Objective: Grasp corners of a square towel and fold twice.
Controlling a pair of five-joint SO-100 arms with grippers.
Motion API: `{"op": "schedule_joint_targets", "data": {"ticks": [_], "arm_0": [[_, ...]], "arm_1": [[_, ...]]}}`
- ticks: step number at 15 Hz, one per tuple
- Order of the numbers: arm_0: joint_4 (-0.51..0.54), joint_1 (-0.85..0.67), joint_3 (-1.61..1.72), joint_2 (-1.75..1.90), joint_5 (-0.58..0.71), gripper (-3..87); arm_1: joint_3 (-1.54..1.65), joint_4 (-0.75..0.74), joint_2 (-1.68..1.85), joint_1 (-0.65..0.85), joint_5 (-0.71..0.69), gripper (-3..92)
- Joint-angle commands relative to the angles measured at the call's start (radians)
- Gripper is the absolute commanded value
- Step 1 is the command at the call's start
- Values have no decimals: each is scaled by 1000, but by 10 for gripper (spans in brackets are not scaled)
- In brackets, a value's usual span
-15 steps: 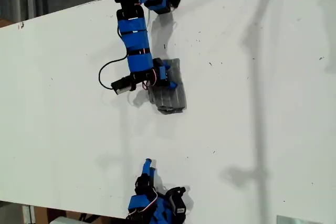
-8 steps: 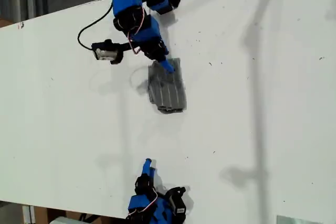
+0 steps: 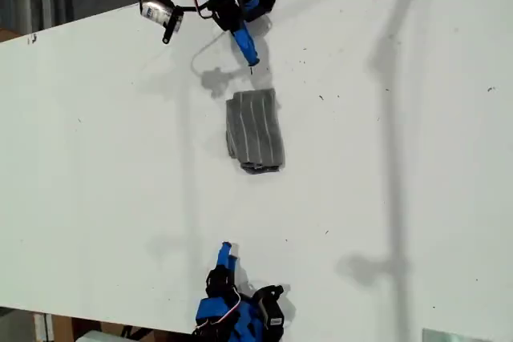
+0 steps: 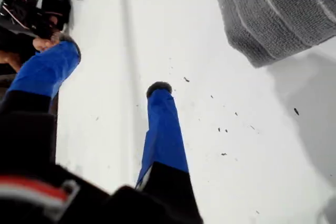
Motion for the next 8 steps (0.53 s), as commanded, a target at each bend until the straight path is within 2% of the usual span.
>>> {"op": "schedule_joint_targets", "data": {"ticks": [1, 4, 5, 6, 7, 8], "arm_0": [[12, 14, 8, 29, -15, 209], [20, 38, 18, 54, -48, 193], [8, 77, 25, 54, -147, 191], [-57, 146, 32, 55, -140, 191], [-49, 195, 34, 55, -173, 153], [-34, 221, 35, 55, -124, 70]], "arm_1": [[17, 28, 37, 41, 0, 335], [115, 115, 40, 64, 112, 296], [140, 181, 40, 63, 224, 296], [163, 206, 40, 71, 302, 292], [161, 213, 40, 101, 265, 292], [161, 213, 40, 124, 262, 292]]}}
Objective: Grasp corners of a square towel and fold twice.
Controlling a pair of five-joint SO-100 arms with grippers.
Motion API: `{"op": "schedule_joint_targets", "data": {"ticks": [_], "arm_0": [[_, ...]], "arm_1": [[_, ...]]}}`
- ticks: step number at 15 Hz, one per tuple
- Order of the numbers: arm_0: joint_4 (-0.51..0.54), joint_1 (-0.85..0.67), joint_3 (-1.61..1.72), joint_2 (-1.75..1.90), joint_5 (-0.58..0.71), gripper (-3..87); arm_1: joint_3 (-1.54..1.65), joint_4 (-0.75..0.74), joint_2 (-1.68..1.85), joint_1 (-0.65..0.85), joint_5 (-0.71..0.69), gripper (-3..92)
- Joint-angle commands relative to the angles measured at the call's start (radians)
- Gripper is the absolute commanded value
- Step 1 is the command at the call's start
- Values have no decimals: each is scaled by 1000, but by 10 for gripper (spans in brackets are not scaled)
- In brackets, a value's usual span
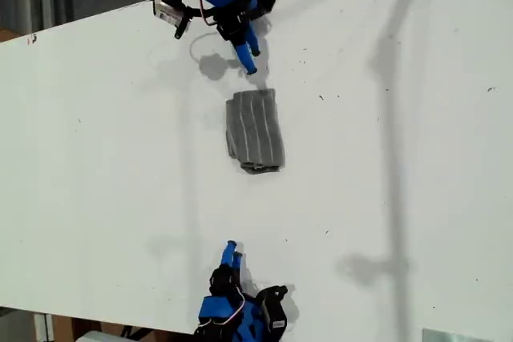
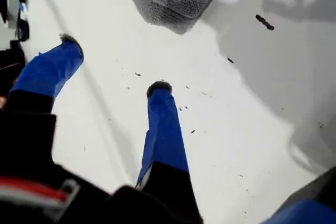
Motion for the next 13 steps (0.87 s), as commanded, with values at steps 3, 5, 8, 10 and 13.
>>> {"op": "schedule_joint_targets", "data": {"ticks": [3, 5, 8, 10, 13], "arm_0": [[25, 34, 6, 5, -34, 72], [28, 28, 6, 5, 140, 72], [23, 29, 6, 5, 374, 70], [23, 29, 6, 5, 374, 70], [23, 29, 6, 5, 374, 70]], "arm_1": [[-6, 18, -3, 115, 14, 292], [-6, 18, -3, 140, 14, 292], [-6, 18, -3, 146, 12, 291], [-6, 18, -3, 143, 12, 291], [-6, 18, -3, 141, 12, 291]]}}
